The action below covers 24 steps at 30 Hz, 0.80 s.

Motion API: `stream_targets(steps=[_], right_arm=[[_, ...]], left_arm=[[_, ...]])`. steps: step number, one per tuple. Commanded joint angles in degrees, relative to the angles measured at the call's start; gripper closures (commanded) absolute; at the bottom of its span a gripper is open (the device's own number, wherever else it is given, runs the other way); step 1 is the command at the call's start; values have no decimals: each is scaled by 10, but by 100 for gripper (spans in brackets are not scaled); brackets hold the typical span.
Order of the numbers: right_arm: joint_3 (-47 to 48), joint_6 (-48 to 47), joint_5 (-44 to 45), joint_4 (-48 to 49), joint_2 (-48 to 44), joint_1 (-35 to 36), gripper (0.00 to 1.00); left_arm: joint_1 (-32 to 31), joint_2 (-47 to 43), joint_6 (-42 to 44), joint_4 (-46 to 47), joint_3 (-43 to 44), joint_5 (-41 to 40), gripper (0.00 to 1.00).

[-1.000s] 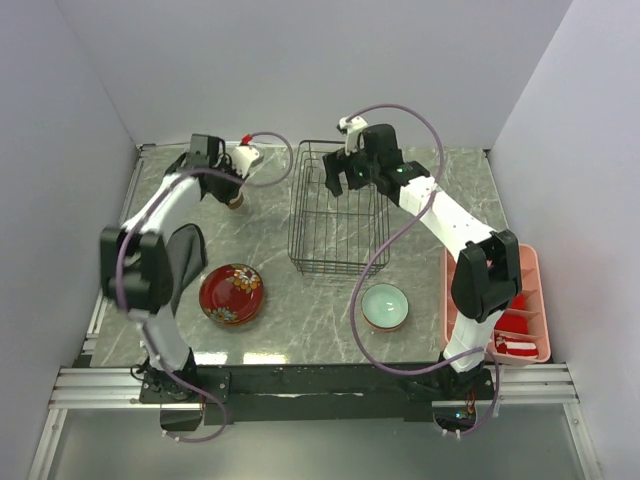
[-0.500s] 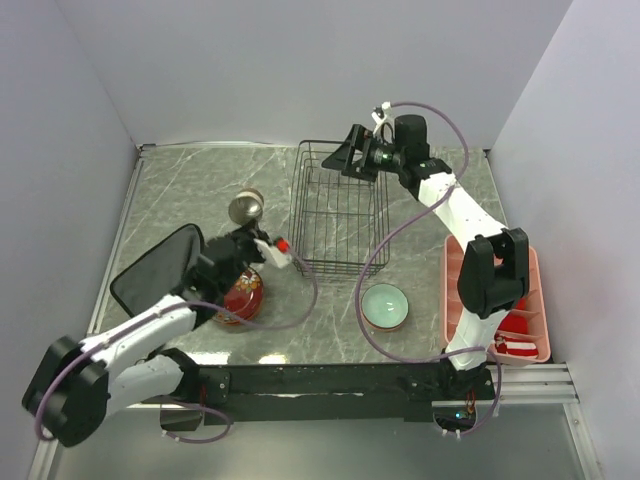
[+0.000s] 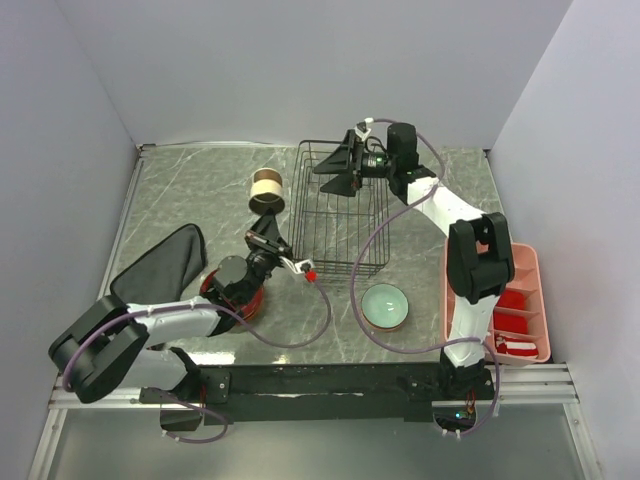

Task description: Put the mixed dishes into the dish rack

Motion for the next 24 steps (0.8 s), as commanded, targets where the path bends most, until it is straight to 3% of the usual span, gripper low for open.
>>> stream_targets(steps=[1, 14, 24], right_arm=[[29, 71, -44, 60, 17, 12, 0], [48, 106, -36, 87, 14, 54, 0], [78, 75, -45, 44, 20, 64, 0]], left_arm=[[-28, 23, 84, 95, 10, 21, 99], [-75, 43, 88, 91, 15, 23, 99], [-84, 51, 78, 76, 25, 17, 99]])
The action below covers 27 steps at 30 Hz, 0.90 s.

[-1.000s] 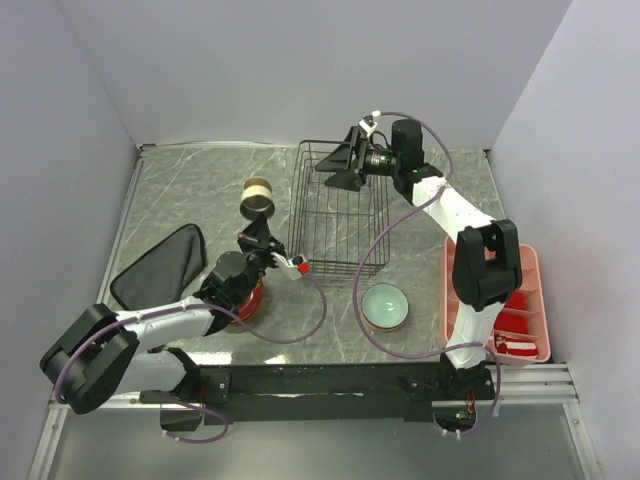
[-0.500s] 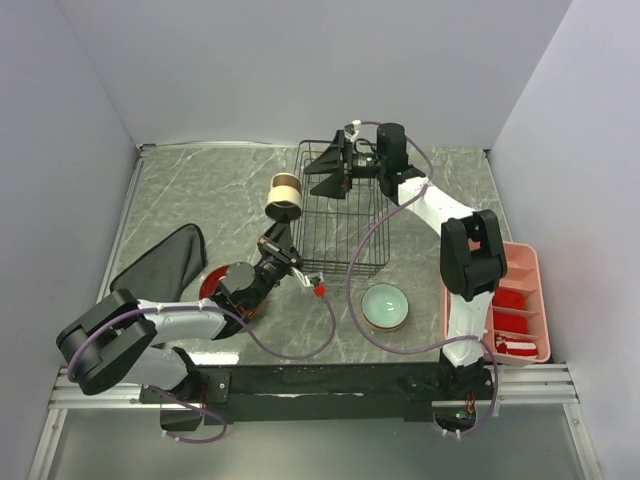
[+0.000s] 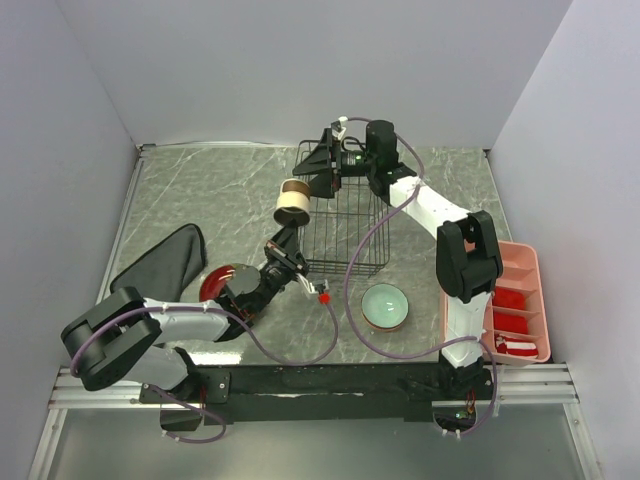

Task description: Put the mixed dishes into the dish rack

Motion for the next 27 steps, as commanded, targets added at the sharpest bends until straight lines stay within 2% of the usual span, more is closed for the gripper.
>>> stream_targets(steps=[1, 9, 17, 25, 27], right_arm=[[38, -23, -17, -10, -10, 4, 0], [40, -58, -19, -51, -10, 6, 7], [40, -71, -21, -69, -6, 7, 8], [41, -69, -21, -61, -4, 9, 19], [45, -71, -21, -61, -2, 9, 27]], left_arm=[[-4, 3, -5, 26, 26, 1, 99], [-4, 6, -10, 18, 31, -3, 99], [-4, 6, -16, 1, 41, -16, 99], [-4, 13, -19, 0, 41, -11, 99], [-5, 15, -20, -5, 45, -14, 97]])
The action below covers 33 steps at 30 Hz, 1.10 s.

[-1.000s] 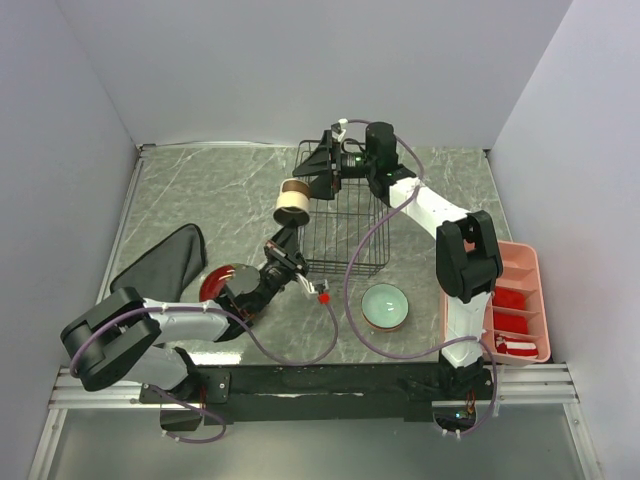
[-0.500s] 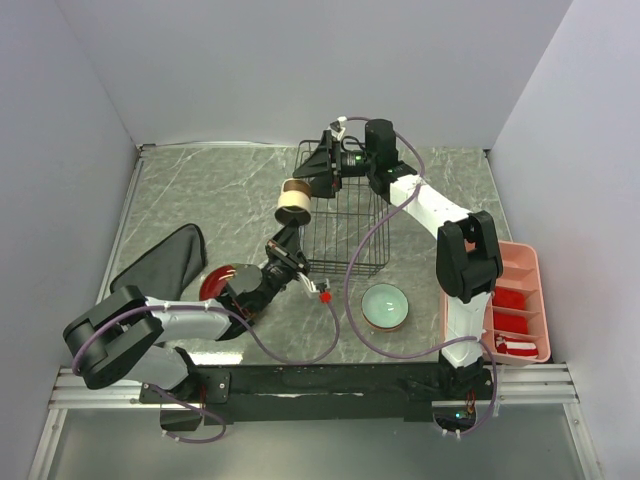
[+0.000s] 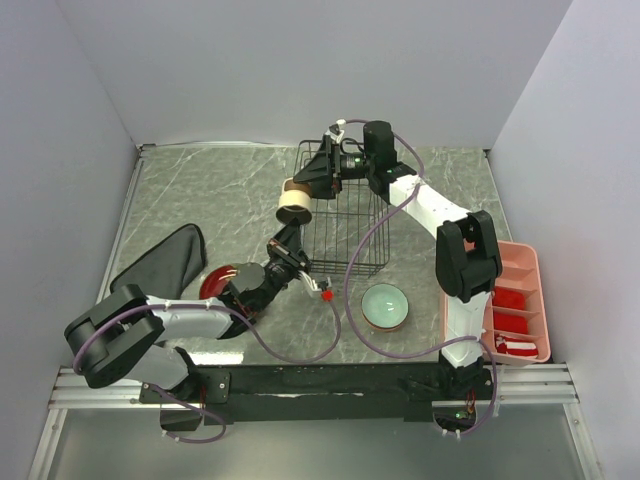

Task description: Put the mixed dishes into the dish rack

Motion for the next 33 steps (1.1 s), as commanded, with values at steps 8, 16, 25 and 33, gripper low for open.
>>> stream_targets(steps=[8, 16, 25, 33], right_arm=[[34, -10, -13, 31, -6, 3, 44], [55, -57, 10, 5, -3, -1, 46], [178, -293, 119, -190, 23, -21, 45], [276, -485, 327, -242, 56, -33, 46]], left_arm=[[-3, 13, -19, -18, 31, -23, 55], [-27, -6, -19, 51, 0, 4, 37], [-45, -146, -39, 12, -83, 27, 36], [-61, -468, -281, -521, -8, 12, 25]])
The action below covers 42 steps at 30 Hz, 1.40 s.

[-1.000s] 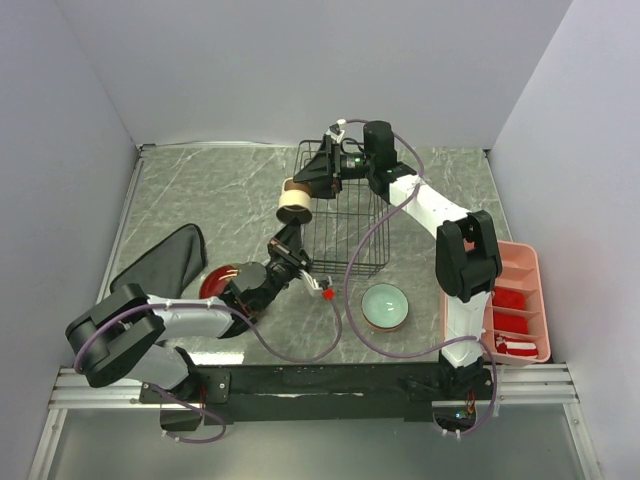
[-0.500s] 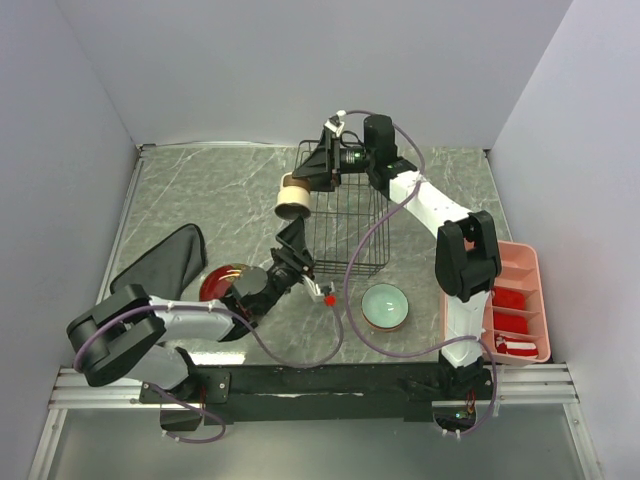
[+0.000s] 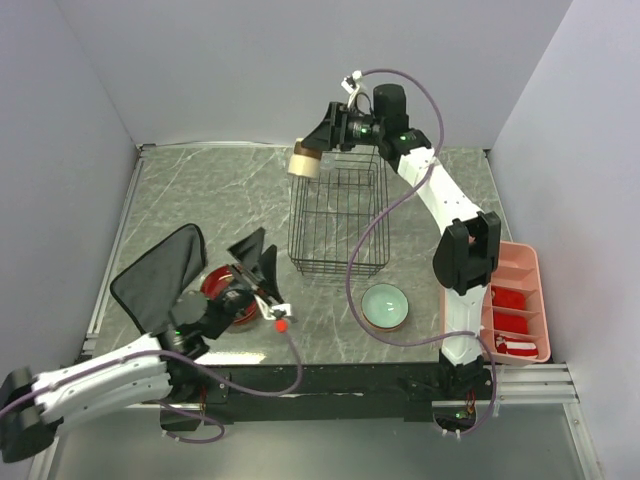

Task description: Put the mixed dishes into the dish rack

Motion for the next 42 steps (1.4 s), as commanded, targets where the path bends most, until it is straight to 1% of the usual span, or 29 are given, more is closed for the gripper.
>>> stream_targets(steps=[1, 2, 3, 4, 5, 6, 7, 8, 10, 12, 14, 16, 21, 25, 33, 42], right_arm=[[61, -145, 151, -35, 32, -6, 47], [76, -178, 168, -38, 37, -6, 47], [85, -194, 182, -41, 44, -7, 48], [91, -212, 213, -38, 54, -8, 50], [91, -238, 225, -30, 56, -9, 50], [83, -245, 242, -14, 56, -10, 51], [71, -251, 268, 30, 49, -13, 50], [47, -277, 277, 52, 48, -14, 50], [36, -308, 300, 98, 48, -15, 50], [30, -337, 326, 117, 54, -15, 50], [30, -359, 341, 127, 62, -17, 50], [20, -374, 351, 162, 64, -17, 51], [9, -421, 361, 176, 77, -18, 50], [-28, -452, 368, 203, 74, -18, 50], [-62, -481, 383, 219, 80, -21, 50], [-27, -488, 391, 197, 118, -23, 50]], left_arm=[[-3, -86, -188, -310, 75, -22, 25], [-3, -90, -232, -334, 89, -64, 25], [-3, -88, -253, -365, 95, -87, 24], [-3, -84, -274, -372, 101, -109, 24], [-3, -66, -320, -382, 114, -152, 23], [-3, -54, -344, -400, 121, -170, 23], [-3, -43, -365, -392, 125, -190, 23], [3, -38, -371, -378, 114, -203, 22], [13, -40, -353, -337, 102, -189, 21], [15, -35, -329, -317, 90, -184, 19], [15, -18, -338, -304, 95, -185, 19], [15, -9, -340, -293, 94, -184, 18], [15, 9, -340, -260, 81, -187, 15], [15, 17, -346, -245, 73, -190, 14], [17, 33, -358, -229, 69, -198, 12], [17, 50, -367, -229, 77, -195, 12]])
